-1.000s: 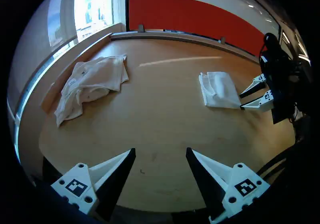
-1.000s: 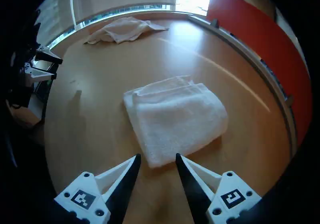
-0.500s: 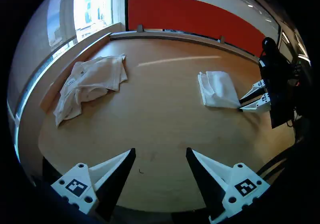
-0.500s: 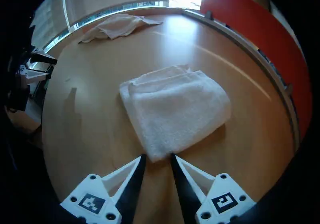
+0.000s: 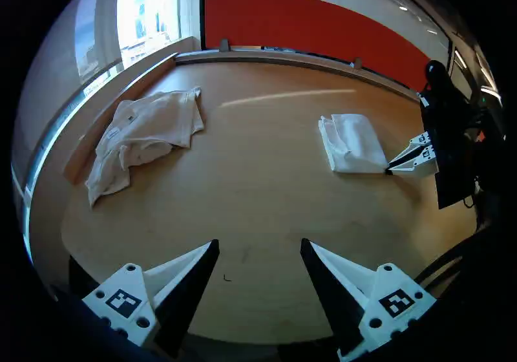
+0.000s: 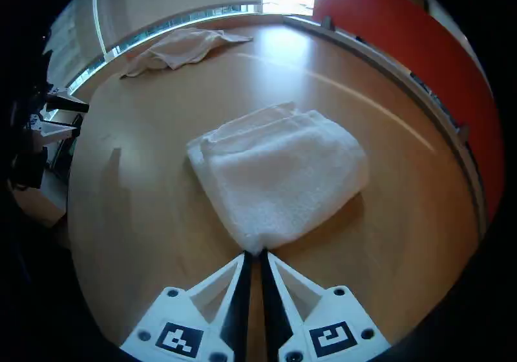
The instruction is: Fold towel
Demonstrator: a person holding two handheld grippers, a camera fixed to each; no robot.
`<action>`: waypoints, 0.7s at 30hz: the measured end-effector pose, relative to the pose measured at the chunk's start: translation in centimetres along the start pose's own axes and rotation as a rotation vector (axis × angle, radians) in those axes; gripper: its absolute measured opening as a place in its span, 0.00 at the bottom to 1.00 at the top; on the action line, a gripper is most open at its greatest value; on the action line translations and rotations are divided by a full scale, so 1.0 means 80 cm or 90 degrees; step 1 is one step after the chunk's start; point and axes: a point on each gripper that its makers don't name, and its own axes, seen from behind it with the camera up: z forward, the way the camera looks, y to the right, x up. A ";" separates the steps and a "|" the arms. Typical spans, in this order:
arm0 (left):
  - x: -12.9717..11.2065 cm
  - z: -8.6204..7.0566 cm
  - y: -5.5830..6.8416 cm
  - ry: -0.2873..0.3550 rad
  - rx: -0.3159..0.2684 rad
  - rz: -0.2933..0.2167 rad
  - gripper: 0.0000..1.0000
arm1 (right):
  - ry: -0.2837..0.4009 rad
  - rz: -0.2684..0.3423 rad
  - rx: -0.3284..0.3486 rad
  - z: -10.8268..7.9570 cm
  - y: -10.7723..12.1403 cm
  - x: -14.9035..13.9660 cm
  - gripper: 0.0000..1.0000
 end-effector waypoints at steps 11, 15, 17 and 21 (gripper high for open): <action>0.006 0.005 0.004 0.000 -0.009 0.009 0.93 | 0.019 -0.001 -0.009 -0.012 0.006 0.012 0.05; 0.010 0.007 0.006 0.001 -0.012 0.014 0.93 | 0.040 -0.001 -0.013 -0.022 0.010 0.028 0.05; 0.012 0.007 0.006 0.002 -0.014 0.016 0.93 | 0.053 -0.002 -0.016 -0.030 0.013 0.039 0.05; 0.019 0.006 0.008 0.005 -0.017 0.021 0.93 | 0.082 -0.006 -0.025 -0.049 0.021 0.065 0.05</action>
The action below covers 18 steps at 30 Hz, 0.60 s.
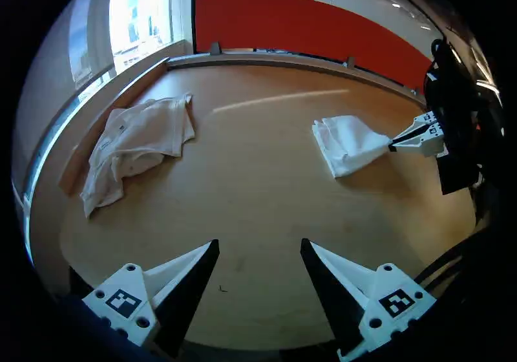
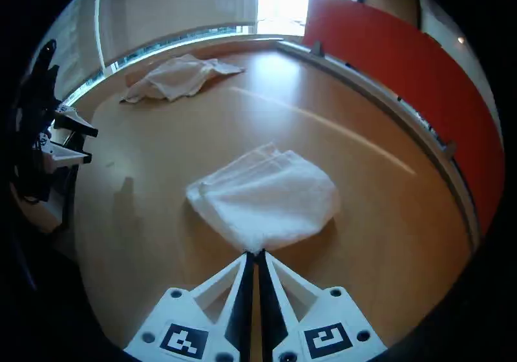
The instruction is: Fold towel
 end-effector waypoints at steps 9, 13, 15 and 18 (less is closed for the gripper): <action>0.018 -0.002 0.005 0.015 -0.006 0.013 0.94 | 0.056 -0.012 -0.025 -0.038 0.027 0.066 0.05; 0.027 -0.003 0.008 0.022 -0.009 0.019 0.93 | 0.077 -0.011 -0.035 -0.056 0.038 0.089 0.05; 0.031 -0.004 0.010 0.025 -0.011 0.022 0.93 | 0.087 -0.009 -0.040 -0.066 0.043 0.097 0.05; 0.036 -0.004 0.013 0.029 -0.014 0.024 0.94 | 0.094 -0.005 -0.048 -0.078 0.051 0.103 0.05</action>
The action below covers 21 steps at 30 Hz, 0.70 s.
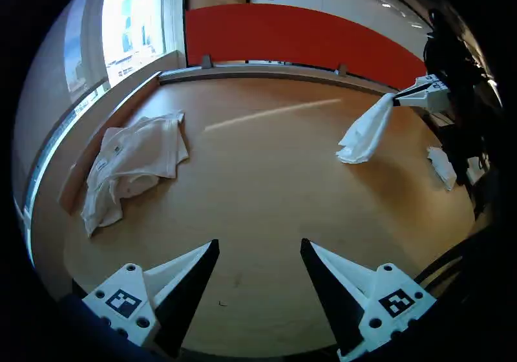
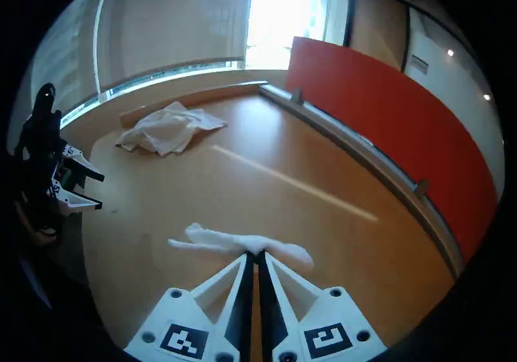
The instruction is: Fold towel
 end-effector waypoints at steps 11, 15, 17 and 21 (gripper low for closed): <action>0.014 0.006 0.013 0.007 -0.017 0.015 0.93 | 0.012 0.021 -0.031 -0.039 0.034 -0.003 0.05; 0.018 0.010 0.018 0.008 -0.024 0.017 0.93 | 0.013 0.030 -0.044 -0.056 0.052 -0.010 0.05; 0.019 0.012 0.021 0.008 -0.026 0.018 0.93 | 0.012 0.035 -0.049 -0.064 0.062 -0.014 0.05; 0.022 0.016 0.026 0.006 -0.031 0.022 0.93 | 0.008 0.045 -0.062 -0.083 0.083 -0.028 0.05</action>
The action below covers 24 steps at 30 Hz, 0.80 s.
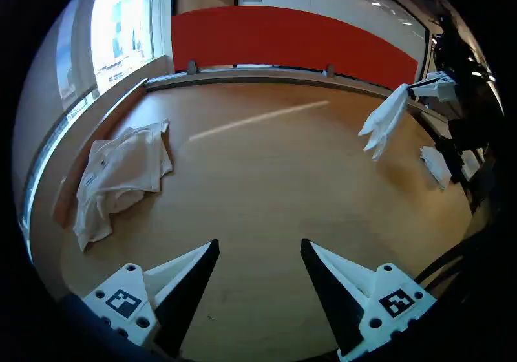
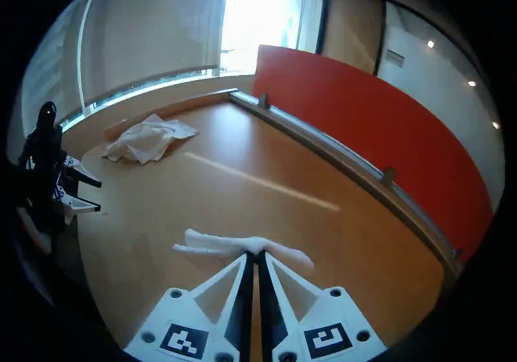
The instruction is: Fold towel
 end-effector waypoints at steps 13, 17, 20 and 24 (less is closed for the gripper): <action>0.011 0.014 0.015 -0.006 -0.002 0.014 0.93 | -0.032 0.030 -0.053 -0.062 0.097 -0.062 0.05; 0.015 0.017 0.021 -0.009 0.000 0.020 0.93 | -0.042 0.039 -0.070 -0.082 0.132 -0.081 0.05; 0.017 0.020 0.027 -0.011 0.001 0.024 0.93 | -0.049 0.045 -0.084 -0.097 0.157 -0.095 0.05; 0.021 0.024 0.035 -0.013 0.002 0.027 0.93 | -0.061 0.053 -0.104 -0.116 0.191 -0.115 0.05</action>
